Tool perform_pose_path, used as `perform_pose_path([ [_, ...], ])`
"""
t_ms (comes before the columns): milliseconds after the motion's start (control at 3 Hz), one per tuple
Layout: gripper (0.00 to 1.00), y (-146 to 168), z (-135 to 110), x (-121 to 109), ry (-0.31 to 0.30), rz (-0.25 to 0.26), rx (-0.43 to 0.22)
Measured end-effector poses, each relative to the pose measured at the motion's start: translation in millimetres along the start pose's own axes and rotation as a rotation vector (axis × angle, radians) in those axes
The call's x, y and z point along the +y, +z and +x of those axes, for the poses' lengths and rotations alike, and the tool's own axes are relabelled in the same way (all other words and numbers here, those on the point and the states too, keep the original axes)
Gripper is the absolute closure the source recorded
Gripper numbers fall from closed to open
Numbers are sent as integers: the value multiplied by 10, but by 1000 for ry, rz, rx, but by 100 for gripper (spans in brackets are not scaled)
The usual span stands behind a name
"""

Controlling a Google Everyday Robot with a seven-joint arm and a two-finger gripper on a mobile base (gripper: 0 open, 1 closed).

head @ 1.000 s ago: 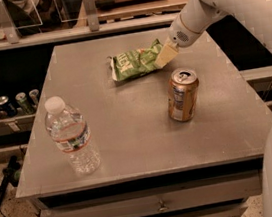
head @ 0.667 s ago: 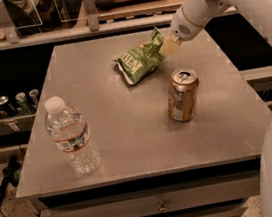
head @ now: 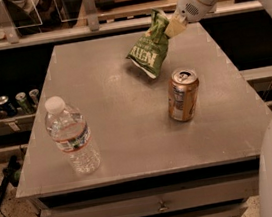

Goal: Pick green jalapeno chip bag

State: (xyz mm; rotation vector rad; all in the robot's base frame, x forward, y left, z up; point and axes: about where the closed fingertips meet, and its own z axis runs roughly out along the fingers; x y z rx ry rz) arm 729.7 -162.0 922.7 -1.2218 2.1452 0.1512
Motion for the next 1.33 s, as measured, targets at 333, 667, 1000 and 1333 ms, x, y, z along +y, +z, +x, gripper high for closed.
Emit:
perform_pose_path([
  [333,100,-248,-137,-95,-21,34,-14],
  [667,100,-409,-244,-143,-32,45,-26],
  [1000,100,-456,-304,-141,-39,22,-20],
  [1333,100,-436,-326,-135,-42,-3,-21],
])
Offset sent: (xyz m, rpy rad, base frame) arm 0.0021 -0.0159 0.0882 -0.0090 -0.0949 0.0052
